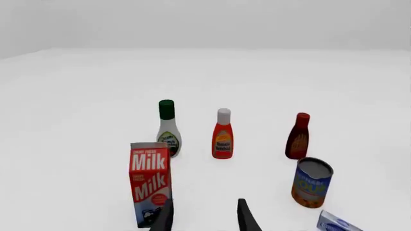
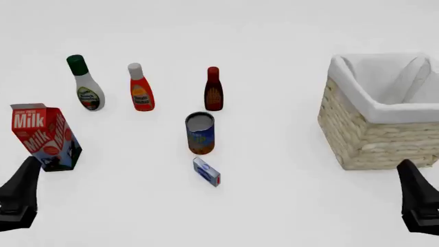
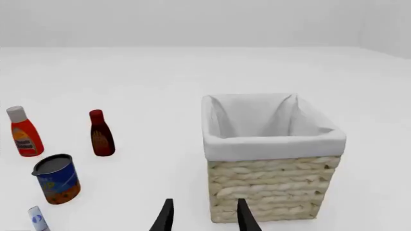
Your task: Pick the ketchup and place it in the basket.
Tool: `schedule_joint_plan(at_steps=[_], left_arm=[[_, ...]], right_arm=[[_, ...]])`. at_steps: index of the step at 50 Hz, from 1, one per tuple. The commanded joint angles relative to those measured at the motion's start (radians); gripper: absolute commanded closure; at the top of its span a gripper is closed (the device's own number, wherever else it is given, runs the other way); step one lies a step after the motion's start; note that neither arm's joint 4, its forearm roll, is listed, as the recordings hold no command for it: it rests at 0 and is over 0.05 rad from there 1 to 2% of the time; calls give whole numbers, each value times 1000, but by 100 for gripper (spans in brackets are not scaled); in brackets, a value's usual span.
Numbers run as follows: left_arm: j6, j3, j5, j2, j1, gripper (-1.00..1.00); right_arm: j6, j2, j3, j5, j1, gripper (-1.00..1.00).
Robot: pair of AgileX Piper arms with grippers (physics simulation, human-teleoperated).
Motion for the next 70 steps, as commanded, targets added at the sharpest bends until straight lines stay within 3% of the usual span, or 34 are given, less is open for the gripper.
schedule_joint_plan(at_steps=[1, 11, 17, 30, 37, 40, 57, 62, 65, 70], left_arm=[[15, -4, 46, -36, -12, -100], [67, -19, -116, 186, -17, -100], [91, -73, -244, 437, -31, -100], [56, -255, -219, 646, -18, -100], [123, -321, -194, 678, -66, -100], [148, -400, -172, 752, -75, -100], [108, -654, -124, 1005, -118, -100], [160, -703, -129, 1041, -128, -100], [117, -745, -102, 1085, -141, -100], [173, -761, -159, 1127, -116, -100]], right_arm=[[-7, -1, -2, 2, 15, -100], [-6, -12, 0, -1, 21, -100], [-20, -10, -1, -2, 21, -100], [-25, 5, 0, -15, 17, -100], [-39, -4, 0, -11, 14, -100], [-44, -8, 1, -10, 14, -100], [-71, -14, 1, -11, 14, -100], [-71, -12, 1, -11, 12, -100], [-76, -13, 1, -12, 4, -100], [-91, -15, 1, -15, 13, -100]])
